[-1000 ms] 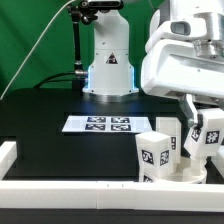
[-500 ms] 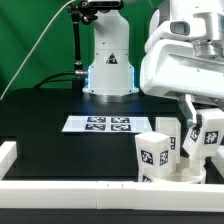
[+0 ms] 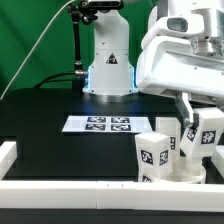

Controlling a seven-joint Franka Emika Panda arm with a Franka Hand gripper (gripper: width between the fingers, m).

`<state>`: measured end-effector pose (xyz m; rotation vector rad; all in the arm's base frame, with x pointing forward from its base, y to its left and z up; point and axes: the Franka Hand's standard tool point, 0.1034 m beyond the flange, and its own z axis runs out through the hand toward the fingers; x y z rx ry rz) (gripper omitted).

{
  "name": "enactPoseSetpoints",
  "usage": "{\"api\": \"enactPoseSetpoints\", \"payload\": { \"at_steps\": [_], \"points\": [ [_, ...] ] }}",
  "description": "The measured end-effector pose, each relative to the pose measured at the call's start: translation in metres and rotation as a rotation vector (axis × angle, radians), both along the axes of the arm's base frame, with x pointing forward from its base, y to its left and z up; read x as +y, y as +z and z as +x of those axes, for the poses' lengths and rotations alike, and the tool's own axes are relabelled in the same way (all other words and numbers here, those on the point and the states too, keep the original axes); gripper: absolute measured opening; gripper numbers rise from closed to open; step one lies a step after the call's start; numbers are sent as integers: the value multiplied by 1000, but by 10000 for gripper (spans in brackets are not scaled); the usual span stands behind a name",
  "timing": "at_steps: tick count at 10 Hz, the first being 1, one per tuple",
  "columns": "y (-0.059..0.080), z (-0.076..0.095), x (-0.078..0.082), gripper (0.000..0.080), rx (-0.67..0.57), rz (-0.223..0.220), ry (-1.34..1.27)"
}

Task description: Assemble stool

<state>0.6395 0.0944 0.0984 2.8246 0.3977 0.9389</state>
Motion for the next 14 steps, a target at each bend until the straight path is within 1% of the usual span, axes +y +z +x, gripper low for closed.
{"api": "enactPoseSetpoints", "payload": {
  "at_steps": [5, 9, 11, 14],
  "points": [
    [-6, -2, 1, 326, 6, -4, 4],
    [-6, -2, 2, 327, 5, -4, 4],
    [-6, -4, -2, 327, -13, -6, 3],
    [-6, -2, 0, 327, -14, -7, 5]
  ]
}}
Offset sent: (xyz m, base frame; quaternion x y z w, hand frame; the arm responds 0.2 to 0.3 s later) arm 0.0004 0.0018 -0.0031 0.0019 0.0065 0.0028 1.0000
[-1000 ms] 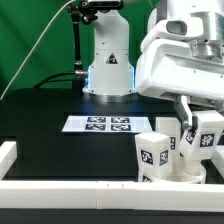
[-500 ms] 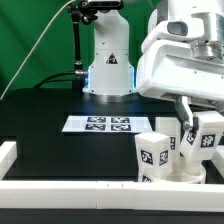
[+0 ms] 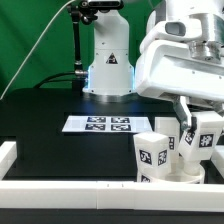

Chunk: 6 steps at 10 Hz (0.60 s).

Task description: Assemble stool

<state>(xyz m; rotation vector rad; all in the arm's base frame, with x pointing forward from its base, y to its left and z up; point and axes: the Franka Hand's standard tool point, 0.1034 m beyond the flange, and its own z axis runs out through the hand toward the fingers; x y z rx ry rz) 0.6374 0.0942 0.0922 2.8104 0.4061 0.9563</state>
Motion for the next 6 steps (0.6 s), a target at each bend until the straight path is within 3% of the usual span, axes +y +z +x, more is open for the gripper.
{"api": "enactPoseSetpoints", "payload": {
  "at_steps": [6],
  "points": [
    [-9, -4, 2, 327, 13, -4, 5]
  ]
}}
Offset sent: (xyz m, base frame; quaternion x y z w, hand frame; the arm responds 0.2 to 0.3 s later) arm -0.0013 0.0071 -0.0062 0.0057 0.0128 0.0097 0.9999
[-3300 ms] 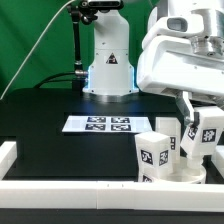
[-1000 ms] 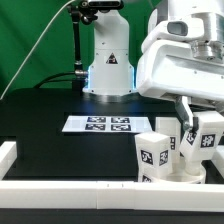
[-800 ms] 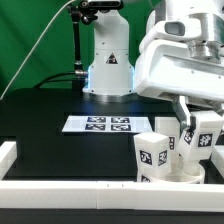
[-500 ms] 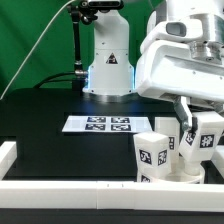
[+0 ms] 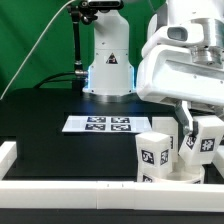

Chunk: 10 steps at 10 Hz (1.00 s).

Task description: Assemble stool

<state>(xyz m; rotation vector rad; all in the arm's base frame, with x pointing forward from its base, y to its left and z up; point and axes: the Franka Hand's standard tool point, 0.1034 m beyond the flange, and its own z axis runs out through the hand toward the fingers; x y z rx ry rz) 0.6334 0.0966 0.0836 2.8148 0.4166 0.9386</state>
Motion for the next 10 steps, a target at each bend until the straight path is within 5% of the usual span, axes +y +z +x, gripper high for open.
{"api": "enactPoseSetpoints", "payload": {
  "at_steps": [8, 10],
  "points": [
    [-11, -10, -4, 327, 23, -4, -5],
    [-11, -11, -4, 391, 31, -3, -5]
  ]
}}
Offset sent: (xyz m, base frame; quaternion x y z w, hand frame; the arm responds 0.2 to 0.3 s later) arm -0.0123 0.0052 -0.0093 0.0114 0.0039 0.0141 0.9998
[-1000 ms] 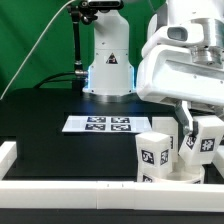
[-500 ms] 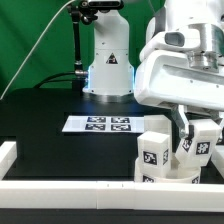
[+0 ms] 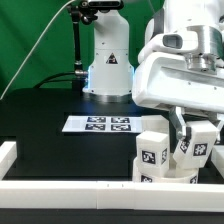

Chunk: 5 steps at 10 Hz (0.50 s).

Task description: Assemble stool

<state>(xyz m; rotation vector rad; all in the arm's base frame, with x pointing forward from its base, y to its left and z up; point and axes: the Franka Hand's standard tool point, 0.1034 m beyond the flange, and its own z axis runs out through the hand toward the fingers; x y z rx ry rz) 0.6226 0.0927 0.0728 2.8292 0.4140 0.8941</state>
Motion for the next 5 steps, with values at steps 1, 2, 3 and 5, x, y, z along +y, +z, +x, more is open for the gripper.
{"api": "enactPoseSetpoints", "payload": {
  "at_steps": [1, 2, 3, 5],
  "points": [
    [4, 1, 2, 526, 4, 5, -1],
    [8, 2, 3, 622, -1, 8, 0],
    [10, 2, 4, 642, 5, 11, 0],
    [22, 1, 10, 648, 52, 28, -7]
  ]
}}
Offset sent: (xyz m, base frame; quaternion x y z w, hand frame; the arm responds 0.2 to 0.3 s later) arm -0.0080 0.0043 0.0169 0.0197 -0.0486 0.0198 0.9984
